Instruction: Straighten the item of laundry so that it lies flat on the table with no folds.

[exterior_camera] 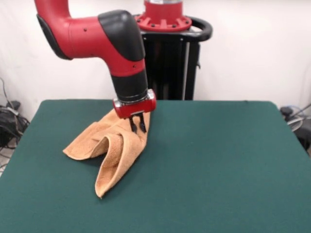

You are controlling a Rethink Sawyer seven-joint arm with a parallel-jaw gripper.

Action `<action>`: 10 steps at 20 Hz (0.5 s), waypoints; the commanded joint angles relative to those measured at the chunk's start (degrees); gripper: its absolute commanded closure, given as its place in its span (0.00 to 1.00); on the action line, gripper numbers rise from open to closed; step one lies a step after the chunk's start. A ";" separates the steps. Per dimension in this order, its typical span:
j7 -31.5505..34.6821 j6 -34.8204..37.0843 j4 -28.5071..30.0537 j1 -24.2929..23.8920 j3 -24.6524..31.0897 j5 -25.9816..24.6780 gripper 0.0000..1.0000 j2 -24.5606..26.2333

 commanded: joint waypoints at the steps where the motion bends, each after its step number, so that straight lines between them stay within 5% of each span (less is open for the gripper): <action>1: 10.69 -1.87 -6.67 0.75 0.04 3.67 1.00 3.19; 7: 10.21 -2.06 -8.34 1.95 -1.28 2.98 1.00 2.92; 8: 10.66 -2.29 -8.32 1.97 -1.44 3.20 0.00 2.82; 10: 10.96 -1.65 -8.82 2.56 -2.08 3.42 0.00 2.68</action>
